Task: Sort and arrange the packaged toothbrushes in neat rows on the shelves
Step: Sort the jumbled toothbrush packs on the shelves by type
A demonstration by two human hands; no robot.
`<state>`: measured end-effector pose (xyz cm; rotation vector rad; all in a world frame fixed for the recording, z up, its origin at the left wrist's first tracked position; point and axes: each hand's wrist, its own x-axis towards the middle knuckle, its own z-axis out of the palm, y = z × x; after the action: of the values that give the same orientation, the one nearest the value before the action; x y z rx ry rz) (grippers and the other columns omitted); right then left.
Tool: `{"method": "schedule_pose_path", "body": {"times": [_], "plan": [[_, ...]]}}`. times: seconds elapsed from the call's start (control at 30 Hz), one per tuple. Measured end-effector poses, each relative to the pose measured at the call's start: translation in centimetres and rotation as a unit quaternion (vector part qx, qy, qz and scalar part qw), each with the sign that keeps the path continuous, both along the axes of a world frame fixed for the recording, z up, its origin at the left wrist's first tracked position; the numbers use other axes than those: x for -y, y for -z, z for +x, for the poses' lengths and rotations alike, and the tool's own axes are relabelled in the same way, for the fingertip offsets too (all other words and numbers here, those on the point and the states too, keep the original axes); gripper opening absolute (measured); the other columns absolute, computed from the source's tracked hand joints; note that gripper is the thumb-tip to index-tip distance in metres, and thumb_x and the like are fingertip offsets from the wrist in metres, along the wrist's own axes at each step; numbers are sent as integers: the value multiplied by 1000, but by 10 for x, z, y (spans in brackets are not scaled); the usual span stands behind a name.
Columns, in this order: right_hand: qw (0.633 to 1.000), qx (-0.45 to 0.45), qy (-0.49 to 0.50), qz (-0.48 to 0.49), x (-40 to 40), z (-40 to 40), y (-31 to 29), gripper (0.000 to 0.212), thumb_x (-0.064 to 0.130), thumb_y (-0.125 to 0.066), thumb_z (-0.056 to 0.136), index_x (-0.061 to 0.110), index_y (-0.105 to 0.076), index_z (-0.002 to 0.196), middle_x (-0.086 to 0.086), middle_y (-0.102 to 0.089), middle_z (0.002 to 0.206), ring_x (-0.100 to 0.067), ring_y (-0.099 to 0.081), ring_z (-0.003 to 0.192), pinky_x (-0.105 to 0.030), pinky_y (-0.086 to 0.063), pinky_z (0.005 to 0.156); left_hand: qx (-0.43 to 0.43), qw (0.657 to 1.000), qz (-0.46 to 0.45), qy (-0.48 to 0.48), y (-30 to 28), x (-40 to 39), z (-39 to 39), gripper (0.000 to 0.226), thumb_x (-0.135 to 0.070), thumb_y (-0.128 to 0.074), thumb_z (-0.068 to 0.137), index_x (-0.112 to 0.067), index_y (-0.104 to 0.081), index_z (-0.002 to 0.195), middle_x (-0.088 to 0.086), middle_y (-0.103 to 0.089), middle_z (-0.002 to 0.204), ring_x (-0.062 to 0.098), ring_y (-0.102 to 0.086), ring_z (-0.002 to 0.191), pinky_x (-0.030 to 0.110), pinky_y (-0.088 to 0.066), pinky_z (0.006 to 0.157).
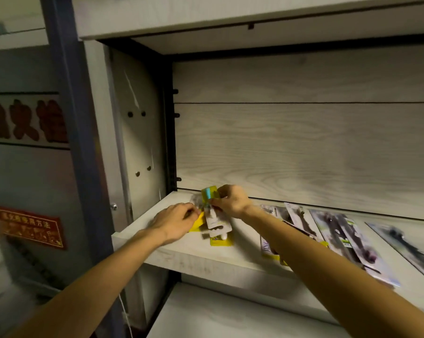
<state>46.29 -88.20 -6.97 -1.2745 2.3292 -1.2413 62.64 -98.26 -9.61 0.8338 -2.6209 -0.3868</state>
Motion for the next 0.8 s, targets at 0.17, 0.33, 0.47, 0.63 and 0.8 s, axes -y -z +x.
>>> {"method": "schedule_pose_path", "body": {"times": [0.17, 0.33, 0.47, 0.63, 0.8], "plan": [[996, -72, 28, 39, 8, 6, 3, 50, 49, -67, 89, 16, -63, 126, -13, -71, 109, -23, -74, 88, -34, -58, 85, -14, 1000, 8, 13, 3, 5, 0, 54, -63, -35, 99, -33, -46, 142, -2, -54, 141, 22, -54, 126, 39, -47, 99], [991, -116, 64, 11, -16, -5, -5, 47, 52, -57, 94, 14, -70, 119, -10, -72, 116, -28, -66, 106, -31, -49, 83, -34, 998, 52, 4, 2, 7, -9, 61, -67, -24, 99, -35, -41, 147, -3, -47, 149, 22, -48, 131, 38, -41, 105], [988, -132, 83, 2, -49, -12, -15, 40, 46, -53, 99, 15, -72, 115, -10, -72, 118, -29, -65, 110, -37, -52, 92, -40, 997, 65, 0, 2, -1, -16, 64, -67, -23, 100, -33, -36, 152, -5, -35, 159, 20, -38, 142, 36, -32, 112], [982, -157, 102, 4, -104, -21, -24, 36, 43, -52, 100, 16, -72, 112, -12, -74, 108, -30, -67, 105, -35, -52, 86, -33, 998, 46, -11, -5, -22, -19, 72, -70, -18, 98, -29, -28, 156, -4, -25, 164, 19, -26, 149, 39, -24, 117], [946, -299, 115, 50, -186, -36, -20, 51, 50, -42, 102, 17, -57, 137, -9, -53, 144, -30, -46, 133, -42, -41, 106, -29, 999, -28, 6, -28, -80, -33, 72, -69, -21, 98, -25, -35, 153, 0, -33, 161, 24, -32, 146, 41, -27, 116]]}}
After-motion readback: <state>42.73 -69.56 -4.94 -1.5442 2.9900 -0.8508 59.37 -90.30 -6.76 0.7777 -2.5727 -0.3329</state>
